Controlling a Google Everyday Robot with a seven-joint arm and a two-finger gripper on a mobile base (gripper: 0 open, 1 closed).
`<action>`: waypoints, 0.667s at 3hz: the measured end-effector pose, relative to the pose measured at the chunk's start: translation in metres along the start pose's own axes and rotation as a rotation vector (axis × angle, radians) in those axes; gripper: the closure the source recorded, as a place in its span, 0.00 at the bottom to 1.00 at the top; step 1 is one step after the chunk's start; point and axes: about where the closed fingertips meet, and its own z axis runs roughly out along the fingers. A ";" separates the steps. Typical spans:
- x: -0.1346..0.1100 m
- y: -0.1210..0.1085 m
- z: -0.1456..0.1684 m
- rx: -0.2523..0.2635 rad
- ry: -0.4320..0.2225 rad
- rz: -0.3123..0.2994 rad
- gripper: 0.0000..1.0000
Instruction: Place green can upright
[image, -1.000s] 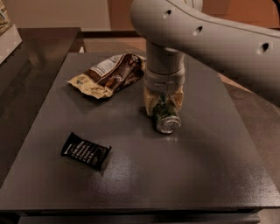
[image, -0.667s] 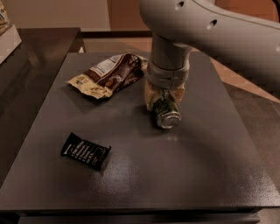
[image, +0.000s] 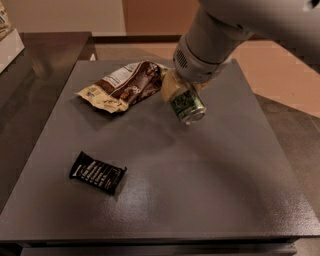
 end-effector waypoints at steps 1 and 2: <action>-0.008 0.010 -0.014 -0.079 -0.151 -0.093 1.00; -0.014 0.018 -0.025 -0.169 -0.310 -0.128 1.00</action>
Offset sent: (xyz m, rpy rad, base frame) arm -0.0180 0.0244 0.0516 0.2238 -0.5599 0.6268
